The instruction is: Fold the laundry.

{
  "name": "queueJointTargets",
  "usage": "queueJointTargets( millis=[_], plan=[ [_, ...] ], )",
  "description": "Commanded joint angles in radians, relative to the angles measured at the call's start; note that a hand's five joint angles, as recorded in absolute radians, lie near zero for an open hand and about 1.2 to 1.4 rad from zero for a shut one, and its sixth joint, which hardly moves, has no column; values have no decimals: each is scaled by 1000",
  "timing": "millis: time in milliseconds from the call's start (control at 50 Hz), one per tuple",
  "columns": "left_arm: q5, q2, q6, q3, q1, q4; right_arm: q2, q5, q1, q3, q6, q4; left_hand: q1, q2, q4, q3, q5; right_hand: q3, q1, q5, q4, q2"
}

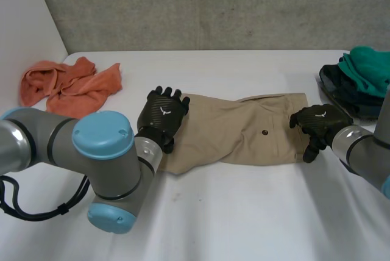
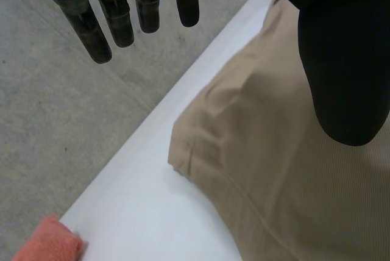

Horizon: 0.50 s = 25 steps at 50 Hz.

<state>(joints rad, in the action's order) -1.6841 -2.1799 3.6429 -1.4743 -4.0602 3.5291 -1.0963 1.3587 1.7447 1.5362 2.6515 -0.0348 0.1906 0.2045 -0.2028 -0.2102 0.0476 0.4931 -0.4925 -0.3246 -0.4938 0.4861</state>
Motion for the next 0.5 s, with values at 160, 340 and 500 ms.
queueJointTargets(
  millis=[160,340,500],
  plan=[
    [-5,-58,0,46,-34,1,95,26,-13,15,-13,144,-16,-30,28,36,-48,903,-904,-897,-902,910],
    [-3,118,-7,-26,-36,-1,-14,60,-123,44,-160,141,-16,-30,28,36,-48,903,-904,-897,-902,910],
    [-2,216,-10,-124,-55,-1,-62,77,-133,58,-510,168,-16,-30,28,36,-48,903,-904,-897,-902,910]
  ],
)
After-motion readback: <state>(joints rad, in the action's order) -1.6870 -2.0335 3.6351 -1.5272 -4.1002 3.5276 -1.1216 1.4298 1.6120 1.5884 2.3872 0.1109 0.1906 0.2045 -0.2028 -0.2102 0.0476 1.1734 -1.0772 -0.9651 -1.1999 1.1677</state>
